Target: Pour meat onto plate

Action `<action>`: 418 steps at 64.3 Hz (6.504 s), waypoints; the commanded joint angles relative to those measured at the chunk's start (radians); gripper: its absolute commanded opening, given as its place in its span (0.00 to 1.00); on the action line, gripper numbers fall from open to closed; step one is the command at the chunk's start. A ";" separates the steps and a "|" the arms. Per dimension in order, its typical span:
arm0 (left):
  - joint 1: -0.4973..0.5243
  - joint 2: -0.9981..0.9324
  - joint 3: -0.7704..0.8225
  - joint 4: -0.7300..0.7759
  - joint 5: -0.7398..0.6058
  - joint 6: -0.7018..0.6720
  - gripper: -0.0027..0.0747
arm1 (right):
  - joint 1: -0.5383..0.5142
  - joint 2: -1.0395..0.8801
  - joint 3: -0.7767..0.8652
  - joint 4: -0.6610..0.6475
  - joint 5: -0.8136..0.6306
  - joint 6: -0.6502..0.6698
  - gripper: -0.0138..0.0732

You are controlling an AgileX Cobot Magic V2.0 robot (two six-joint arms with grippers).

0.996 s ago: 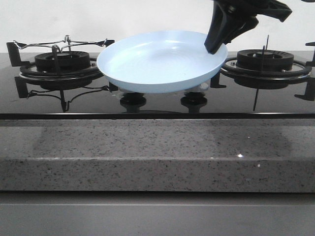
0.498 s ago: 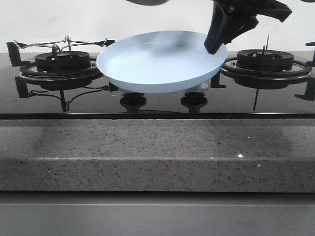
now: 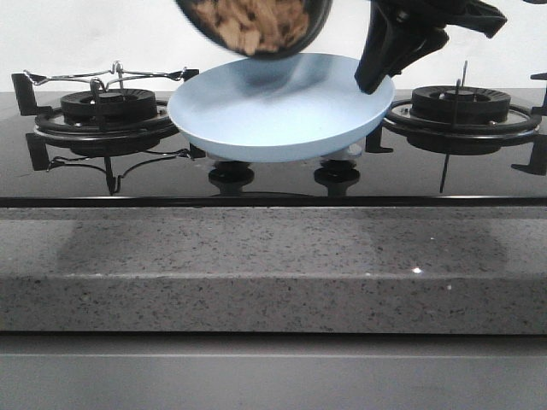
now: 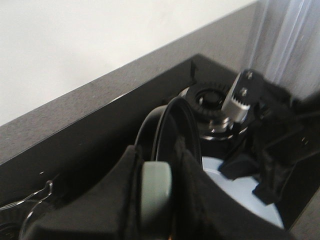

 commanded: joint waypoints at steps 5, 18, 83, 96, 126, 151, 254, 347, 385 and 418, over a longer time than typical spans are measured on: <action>-0.112 -0.039 -0.043 0.281 -0.124 -0.151 0.01 | -0.002 -0.053 -0.024 0.016 -0.049 -0.009 0.09; -0.249 -0.039 -0.043 0.606 -0.131 -0.304 0.01 | -0.002 -0.053 -0.024 0.016 -0.049 -0.009 0.09; -0.074 -0.064 -0.042 0.333 -0.129 -0.504 0.01 | -0.002 -0.053 -0.024 0.016 -0.049 -0.009 0.09; 0.277 -0.064 -0.009 -0.311 -0.119 -0.203 0.01 | -0.002 -0.053 -0.024 0.016 -0.049 -0.009 0.09; 0.835 0.214 0.109 -1.220 0.276 0.060 0.01 | -0.002 -0.053 -0.024 0.016 -0.049 -0.009 0.09; 0.853 0.424 0.109 -1.274 0.327 0.071 0.01 | -0.002 -0.053 -0.024 0.016 -0.050 -0.009 0.09; 0.849 0.405 0.096 -0.920 0.512 0.056 0.74 | -0.002 -0.053 -0.024 0.016 -0.050 -0.009 0.09; 0.172 -0.414 0.536 0.296 -0.157 -0.418 0.01 | -0.002 -0.053 -0.024 0.016 -0.050 -0.009 0.09; 0.109 -1.127 1.086 0.462 -0.397 -0.510 0.01 | -0.002 -0.053 -0.024 0.016 -0.050 -0.009 0.09; 0.109 -1.168 1.098 0.462 -0.401 -0.510 0.01 | -0.002 -0.053 -0.024 0.018 -0.060 -0.009 0.09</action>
